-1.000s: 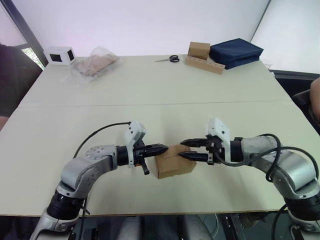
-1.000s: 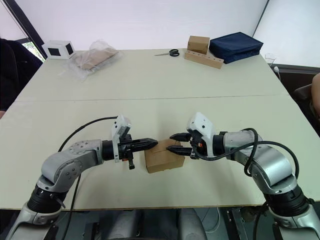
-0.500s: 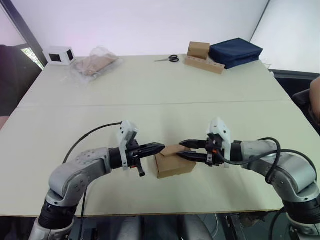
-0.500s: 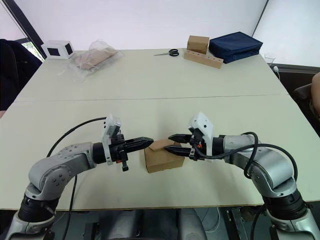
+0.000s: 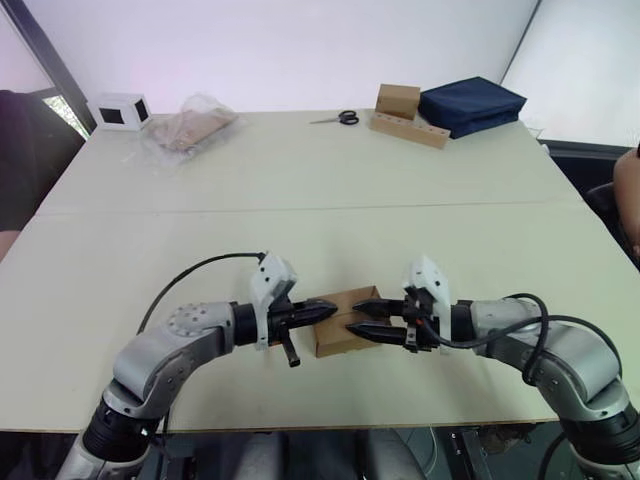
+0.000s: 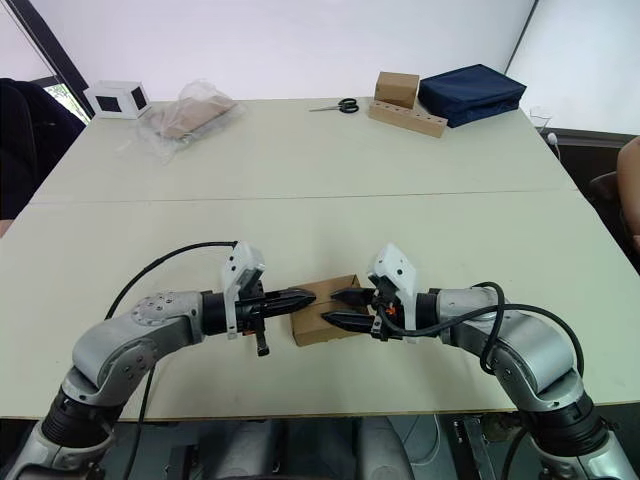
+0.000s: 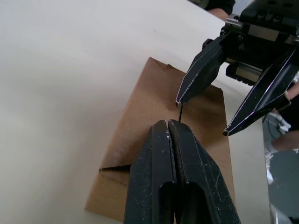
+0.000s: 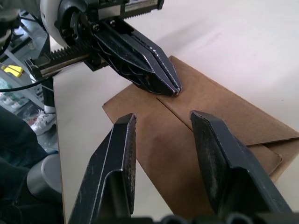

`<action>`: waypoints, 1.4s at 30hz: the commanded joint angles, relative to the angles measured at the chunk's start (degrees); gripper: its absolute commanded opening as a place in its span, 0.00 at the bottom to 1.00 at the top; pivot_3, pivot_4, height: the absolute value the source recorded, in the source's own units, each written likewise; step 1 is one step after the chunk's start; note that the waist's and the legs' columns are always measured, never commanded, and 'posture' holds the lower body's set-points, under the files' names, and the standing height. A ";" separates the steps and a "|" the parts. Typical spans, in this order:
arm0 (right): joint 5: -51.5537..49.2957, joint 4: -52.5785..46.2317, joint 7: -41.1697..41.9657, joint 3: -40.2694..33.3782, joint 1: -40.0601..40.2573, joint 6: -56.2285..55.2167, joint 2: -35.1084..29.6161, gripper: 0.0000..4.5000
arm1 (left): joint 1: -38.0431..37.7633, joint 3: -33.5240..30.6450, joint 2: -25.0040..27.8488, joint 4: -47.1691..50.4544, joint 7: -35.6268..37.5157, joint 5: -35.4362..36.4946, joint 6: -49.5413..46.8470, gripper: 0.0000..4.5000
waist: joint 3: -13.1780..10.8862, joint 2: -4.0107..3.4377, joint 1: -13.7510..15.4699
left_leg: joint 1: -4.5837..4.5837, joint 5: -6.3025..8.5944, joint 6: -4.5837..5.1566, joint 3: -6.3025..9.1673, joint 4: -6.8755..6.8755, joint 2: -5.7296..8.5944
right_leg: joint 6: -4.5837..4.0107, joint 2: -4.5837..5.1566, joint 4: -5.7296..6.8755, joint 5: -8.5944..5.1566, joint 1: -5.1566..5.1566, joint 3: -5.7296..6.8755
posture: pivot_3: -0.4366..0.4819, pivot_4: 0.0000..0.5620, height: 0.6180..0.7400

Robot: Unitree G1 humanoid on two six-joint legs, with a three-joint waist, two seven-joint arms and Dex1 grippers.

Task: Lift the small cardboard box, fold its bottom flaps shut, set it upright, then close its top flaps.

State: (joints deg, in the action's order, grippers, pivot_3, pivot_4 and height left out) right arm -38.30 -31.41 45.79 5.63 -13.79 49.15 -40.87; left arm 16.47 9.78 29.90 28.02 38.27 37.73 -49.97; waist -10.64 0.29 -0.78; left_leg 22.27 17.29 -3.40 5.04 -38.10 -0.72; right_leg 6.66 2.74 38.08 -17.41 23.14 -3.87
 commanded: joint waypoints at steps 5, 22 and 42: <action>1.25 -0.56 -0.30 1.07 0.65 0.08 -0.69 0.41 | -0.51 1.52 0.99 0.54 -0.50 -0.27 -3.30 0.00 | 0.03 0.00 -0.01 | -0.03 0.00 0.01 0.00 0.00 0.00 | 0.00 0.00 0.00 0.00 -0.03 0.00 | 0.48 0.27 1.00; -0.68 1.61 0.23 -2.74 -0.32 -2.26 0.29 0.41 | -3.93 -6.02 -1.04 0.46 0.61 -0.06 8.51 0.00 | 0.04 0.01 0.01 | -0.06 0.00 0.00 0.00 0.00 -0.01 | 0.00 0.01 0.00 0.00 -0.04 -0.01 | 0.48 0.27 1.00; -17.32 0.67 -4.64 -21.83 1.00 5.16 -1.97 0.41 | -16.64 -26.89 13.54 5.03 5.53 10.56 4.85 0.00 | -0.01 0.00 0.08 | -0.01 0.01 0.02 -0.02 0.04 -0.02 | 0.00 0.01 -0.02 0.00 0.00 -0.01 | 0.48 0.27 1.00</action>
State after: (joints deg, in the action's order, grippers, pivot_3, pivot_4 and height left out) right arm -53.12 -29.37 42.04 -12.77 -13.54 53.49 -41.81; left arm 0.67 -14.32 42.55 31.76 43.75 47.37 -44.77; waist -10.65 0.29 -0.71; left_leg 22.25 17.30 -3.39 5.02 -38.06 -0.74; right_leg 6.66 2.76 38.06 -17.42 23.14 -3.87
